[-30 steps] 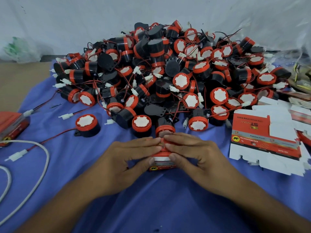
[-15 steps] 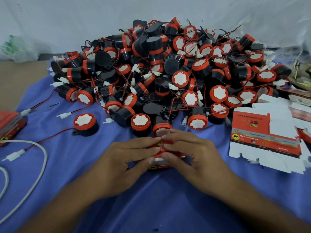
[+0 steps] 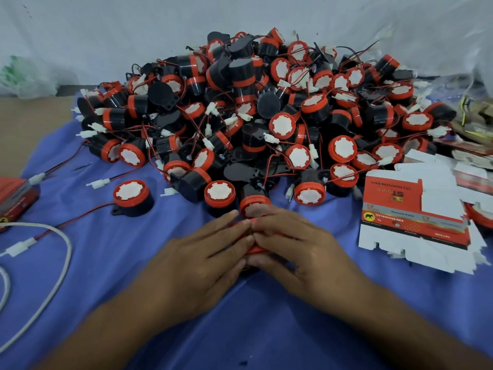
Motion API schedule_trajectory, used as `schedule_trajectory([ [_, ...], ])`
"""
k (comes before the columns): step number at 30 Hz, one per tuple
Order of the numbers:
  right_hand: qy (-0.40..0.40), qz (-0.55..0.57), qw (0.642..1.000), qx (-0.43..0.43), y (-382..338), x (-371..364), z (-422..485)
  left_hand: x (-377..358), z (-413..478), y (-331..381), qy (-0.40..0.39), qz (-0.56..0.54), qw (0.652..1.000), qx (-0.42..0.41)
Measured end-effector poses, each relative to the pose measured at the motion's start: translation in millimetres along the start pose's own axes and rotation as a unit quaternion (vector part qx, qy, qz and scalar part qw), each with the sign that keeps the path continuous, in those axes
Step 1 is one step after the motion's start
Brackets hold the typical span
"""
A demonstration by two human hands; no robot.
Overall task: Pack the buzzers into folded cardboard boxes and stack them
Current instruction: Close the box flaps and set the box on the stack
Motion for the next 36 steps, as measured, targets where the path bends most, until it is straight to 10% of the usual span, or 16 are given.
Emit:
schedule_trajectory([
  [10,-0.026,-0.140,0.987,0.070,-5.8,-8.0,-15.5,-6.5,-2.2,19.1,0.000,0.169,0.983,-0.076],
  [16,-0.064,0.028,0.996,-0.049,15.8,-4.5,-19.7,-7.8,-3.2,-4.9,0.053,-0.089,0.992,0.078],
  [24,-0.037,0.094,0.986,-0.131,31.3,-0.2,-5.5,-10.8,3.2,-36.2,0.021,-0.374,0.890,0.259],
  [36,-0.024,0.268,0.934,-0.233,32.6,-1.4,-6.9,-6.6,-2.8,-34.0,0.017,-0.314,0.920,0.234],
])
Point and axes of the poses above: each hand's wrist, its own z-axis towards the middle knuckle, its own x-axis out of the back of the hand, y = z × x, the point moved 6 cm from there along z, towards the middle knuckle, and after that the axes turned 3 degrees about z, right-handed, at the moved point
